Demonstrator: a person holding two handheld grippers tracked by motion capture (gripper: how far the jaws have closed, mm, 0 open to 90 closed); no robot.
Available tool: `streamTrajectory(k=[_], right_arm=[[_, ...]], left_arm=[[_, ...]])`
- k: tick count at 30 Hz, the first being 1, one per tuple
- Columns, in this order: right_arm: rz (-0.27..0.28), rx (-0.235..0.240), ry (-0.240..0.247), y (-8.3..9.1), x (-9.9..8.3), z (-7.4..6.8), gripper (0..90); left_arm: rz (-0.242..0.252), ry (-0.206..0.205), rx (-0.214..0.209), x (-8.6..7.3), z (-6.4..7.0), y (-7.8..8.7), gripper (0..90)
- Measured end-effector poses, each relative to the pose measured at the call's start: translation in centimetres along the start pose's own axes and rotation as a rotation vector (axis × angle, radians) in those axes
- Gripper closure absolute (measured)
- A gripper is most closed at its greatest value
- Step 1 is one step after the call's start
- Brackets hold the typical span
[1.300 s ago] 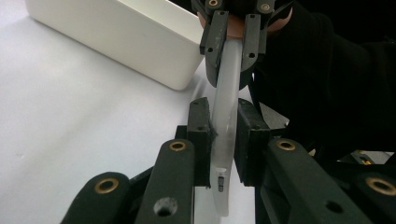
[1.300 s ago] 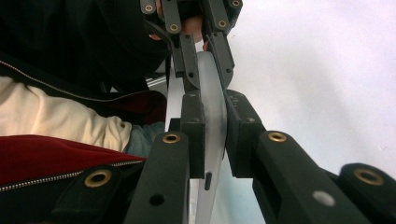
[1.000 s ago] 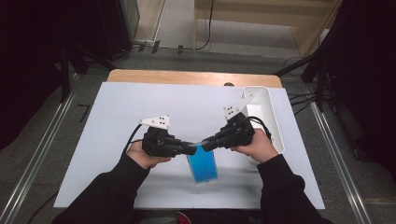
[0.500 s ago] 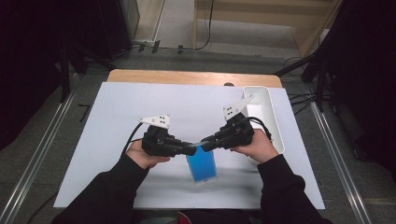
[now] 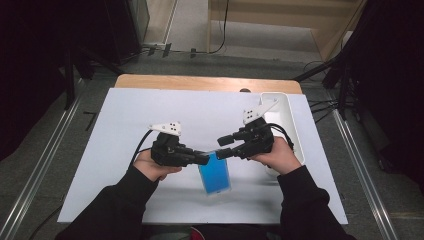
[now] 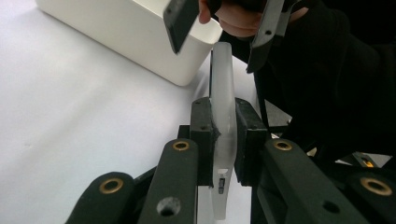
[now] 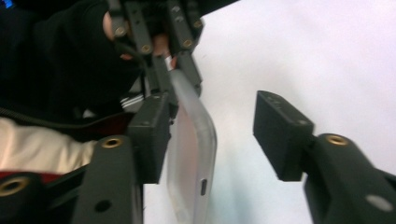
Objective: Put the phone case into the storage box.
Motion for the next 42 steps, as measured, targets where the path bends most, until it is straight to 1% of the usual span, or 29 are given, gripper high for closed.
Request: streamTrajectory(k=[1, 2, 3, 4, 5, 6, 7, 8, 9, 10, 13, 14, 15, 17, 18, 20, 21, 23, 24, 25, 27, 31, 33, 35, 36, 37, 38, 41, 42], right_arm=[[0.000, 0.000, 0.000, 0.0, 0.0, 0.0, 40.3], [0.026, -0.018, 0.007, 0.1, 0.3, 0.1, 37.2], [0.038, -0.030, 0.009, 0.2, 0.5, 0.2, 34.8], [0.043, -0.033, 0.010, 0.3, 0.6, 0.2, 33.9], [0.043, -0.033, 0.010, 0.3, 0.6, 0.2, 33.9], [0.055, -0.052, 0.015, 0.5, 0.7, 0.4, 29.2], [0.062, -0.062, 0.025, 0.5, 0.8, 0.5, 28.0], [0.062, -0.064, 0.037, 0.6, 0.8, 0.5, 26.6], [0.064, -0.074, 0.039, 0.6, 0.8, 0.6, 25.1], [0.068, -0.081, 0.038, 0.6, 0.8, 0.7, 24.1], [0.067, -0.107, 0.048, 0.7, 0.7, 0.9, 22.5], [0.068, -0.129, 0.055, 0.7, 0.7, 1.3, 16.3], [0.071, -0.141, 0.053, 0.7, 0.7, 1.4, 10.4], [0.074, -0.187, 0.053, 0.8, 0.7, 1.9, 0.0], [0.085, -0.206, 0.051, 0.8, 0.7, 2.1, 0.0], [0.090, -0.209, 0.045, 0.9, 0.7, 2.2, 0.0], [0.107, -0.223, 0.036, 1.1, 0.7, 2.5, 0.0], [0.106, -0.231, 0.034, 1.1, 0.7, 2.6, 0.0], [0.101, -0.244, 0.037, 1.2, 0.6, 2.7, 0.0], [0.097, -0.252, 0.040, 1.2, 0.5, 2.7, 0.0], [0.096, -0.264, 0.045, 1.1, 0.5, 2.8, 0.0], [0.107, -0.285, 0.041, 1.1, 0.5, 3.0, 0.0], [0.107, -0.288, 0.041, 1.1, 0.5, 3.0, 0.0], [0.101, -0.302, 0.037, 0.9, 0.4, 3.1, 0.0], [0.102, -0.315, 0.027, 0.9, 0.4, 3.2, 0.0], [0.100, -0.326, 0.023, 0.7, 0.3, 3.3, 0.0], [0.100, -0.326, 0.023, 0.7, 0.3, 3.3, 0.0], [0.100, -0.351, 0.006, 0.4, 0.2, 3.6, 0.0], [0.101, -0.359, 0.000, 0.1, 0.2, 3.7, 0.0]], left_arm=[[-0.001, 0.002, 0.008, 0.0, -0.1, 0.1, 80.0], [0.002, 0.008, 0.021, 0.1, -0.3, 0.1, 80.0], [0.002, 0.008, 0.021, 0.1, -0.3, 0.1, 79.9], [0.006, 0.019, 0.031, 0.2, -0.5, 0.2, 79.9], [0.006, 0.019, 0.031, 0.2, -0.5, 0.2, 79.9], [0.007, 0.025, 0.037, 0.2, -0.5, 0.3, 79.9], [0.009, 0.029, 0.042, 0.2, -0.6, 0.4, 79.9], [0.008, 0.040, 0.059, 0.3, -0.9, 0.5, 79.9], [0.008, 0.040, 0.059, 0.3, -0.9, 0.5, 79.9], [0.012, 0.049, 0.072, 0.3, -1.1, 0.6, 79.8], [0.018, 0.052, 0.088, 0.4, -1.4, 0.7, 79.8], [0.028, 0.058, 0.101, 0.5, -1.6, 0.9, 79.8], [0.028, 0.058, 0.101, 0.5, -1.6, 0.9, 79.8], [0.044, 0.062, 0.119, 0.7, -1.8, 1.2, 79.8], [0.049, 0.064, 0.125, 0.8, -1.9, 1.2, 79.8], [0.052, 0.070, 0.129, 0.8, -2.0, 1.3, 79.8], [0.058, 0.076, 0.139, 0.8, -2.2, 1.4, 79.8], [0.058, 0.078, 0.147, 0.8, -2.3, 1.5, 79.8], [0.061, 0.083, 0.154, 0.9, -2.4, 1.6, 79.8], [0.069, 0.089, 0.171, 1.0, -2.7, 1.7, 79.8], [0.072, 0.094, 0.174, 1.0, -2.8, 1.8, 79.7], [0.103, 0.119, 0.226, 1.3, -3.6, 2.5, 79.8], [0.110, 0.123, 0.237, 1.4, -3.8, 2.6, 79.8], [0.138, 0.127, 0.253, 1.7, -4.1, 3.0, 79.7], [0.138, 0.127, 0.253, 1.7, -4.1, 3.0, 79.7], [0.154, 0.129, 0.262, 1.9, -4.2, 3.3, 79.7], [0.154, 0.129, 0.262, 1.9, -4.2, 3.3, 79.7], [0.178, 0.135, 0.280, 2.1, -4.3, 3.5, 79.7], [0.190, 0.138, 0.303, 2.3, -4.5, 3.7, 79.7]])
Point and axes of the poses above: each handheld gripper's, and its own axes: y roughly backward along the jaws, x roughly out of its top, z roughly to its right, the point moved 10 cm from there along -y, roughly forward along the jaws, and after that the axes turned 6 degrees about z, right-handed, at the moved point
